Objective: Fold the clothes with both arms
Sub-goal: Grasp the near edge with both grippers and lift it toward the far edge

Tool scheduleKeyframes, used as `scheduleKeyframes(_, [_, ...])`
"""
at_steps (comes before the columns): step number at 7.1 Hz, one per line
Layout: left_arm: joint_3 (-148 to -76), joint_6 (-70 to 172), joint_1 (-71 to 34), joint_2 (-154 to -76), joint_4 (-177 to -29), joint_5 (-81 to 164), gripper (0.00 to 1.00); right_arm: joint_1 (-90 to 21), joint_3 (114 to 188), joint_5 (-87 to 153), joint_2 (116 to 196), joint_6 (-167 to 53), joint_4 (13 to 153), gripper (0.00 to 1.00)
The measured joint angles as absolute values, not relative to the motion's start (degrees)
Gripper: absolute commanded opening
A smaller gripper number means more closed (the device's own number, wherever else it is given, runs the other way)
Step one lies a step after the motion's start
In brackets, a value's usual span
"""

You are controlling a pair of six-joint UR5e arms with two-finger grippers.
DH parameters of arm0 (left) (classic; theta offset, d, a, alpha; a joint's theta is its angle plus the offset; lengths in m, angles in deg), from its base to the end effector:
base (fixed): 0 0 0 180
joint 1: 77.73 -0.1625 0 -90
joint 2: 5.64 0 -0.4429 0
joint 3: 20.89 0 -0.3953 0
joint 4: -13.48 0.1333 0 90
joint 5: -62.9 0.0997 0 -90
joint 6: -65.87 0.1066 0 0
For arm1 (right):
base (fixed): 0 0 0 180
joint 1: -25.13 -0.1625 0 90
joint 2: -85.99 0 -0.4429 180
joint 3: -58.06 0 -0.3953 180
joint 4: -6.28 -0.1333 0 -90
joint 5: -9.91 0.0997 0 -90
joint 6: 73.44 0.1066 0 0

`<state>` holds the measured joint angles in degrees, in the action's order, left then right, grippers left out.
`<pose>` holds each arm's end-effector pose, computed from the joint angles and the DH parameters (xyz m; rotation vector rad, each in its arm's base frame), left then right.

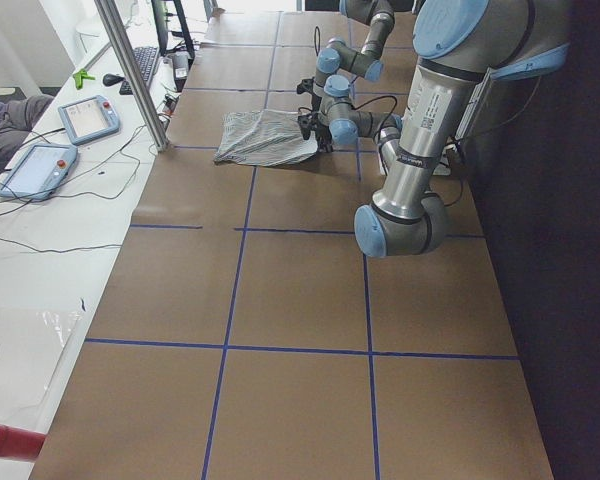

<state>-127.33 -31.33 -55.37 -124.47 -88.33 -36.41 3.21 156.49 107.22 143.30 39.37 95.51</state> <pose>0.5424 -0.3486 0.2432 -0.0165 1.0118 -0.3906 -0.5878 -0.3656 0.2874 -0.1303 -0.7450 0.6975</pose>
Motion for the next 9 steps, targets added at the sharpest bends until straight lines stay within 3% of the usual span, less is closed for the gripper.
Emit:
scheduleKeyframes(3, [-128.7, -31.5, -55.5, -124.6, -88.0, -36.4, 0.00, 2.3, 158.1, 108.5, 143.1, 39.0, 94.9, 0.00])
scheduleKeyframes(6, [-136.2, -32.2, -59.3, -120.2, -87.3, -37.5, 0.00, 4.1, 166.8, 109.7, 147.4, 38.8, 94.6, 0.00])
scheduleKeyframes(9, [-140.3, -32.2, -60.0, -119.3, -87.3, -38.8, 0.00, 5.1, 167.2, 109.1, 147.2, 37.0, 90.3, 0.00])
